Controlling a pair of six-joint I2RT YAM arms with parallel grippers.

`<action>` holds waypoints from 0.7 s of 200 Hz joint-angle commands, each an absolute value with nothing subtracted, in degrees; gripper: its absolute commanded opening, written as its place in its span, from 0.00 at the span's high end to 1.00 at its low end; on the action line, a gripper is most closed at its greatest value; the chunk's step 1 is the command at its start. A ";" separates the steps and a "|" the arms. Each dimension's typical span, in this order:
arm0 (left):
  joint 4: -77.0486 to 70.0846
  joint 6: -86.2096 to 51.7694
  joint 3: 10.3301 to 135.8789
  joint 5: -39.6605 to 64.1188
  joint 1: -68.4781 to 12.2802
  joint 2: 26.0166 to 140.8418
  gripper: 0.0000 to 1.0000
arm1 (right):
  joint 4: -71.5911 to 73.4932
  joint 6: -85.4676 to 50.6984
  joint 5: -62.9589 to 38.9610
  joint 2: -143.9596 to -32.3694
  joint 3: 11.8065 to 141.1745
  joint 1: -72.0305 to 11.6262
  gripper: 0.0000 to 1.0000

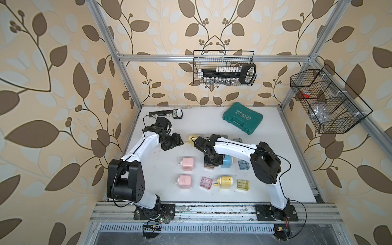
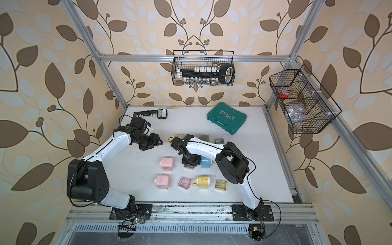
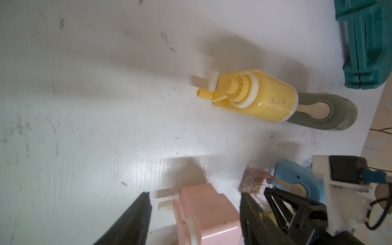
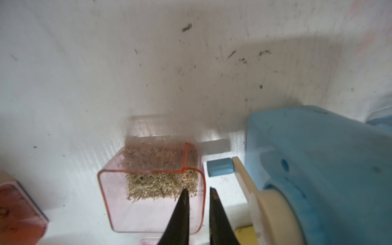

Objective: Put the tray back into the pencil sharpener
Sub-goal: Pick up the container from the center of the board.

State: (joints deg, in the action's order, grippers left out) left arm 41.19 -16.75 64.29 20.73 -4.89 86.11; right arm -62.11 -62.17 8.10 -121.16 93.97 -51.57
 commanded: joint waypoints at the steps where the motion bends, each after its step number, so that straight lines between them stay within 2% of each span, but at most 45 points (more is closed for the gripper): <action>1: 40.52 -16.76 63.82 21.62 -4.83 84.90 0.32 | -61.96 -62.84 7.41 -122.52 92.75 -51.17 0.84; 140: 40.42 -16.76 63.87 22.06 -4.88 84.73 0.32 | -62.55 -62.06 7.38 -123.17 94.17 -50.97 0.92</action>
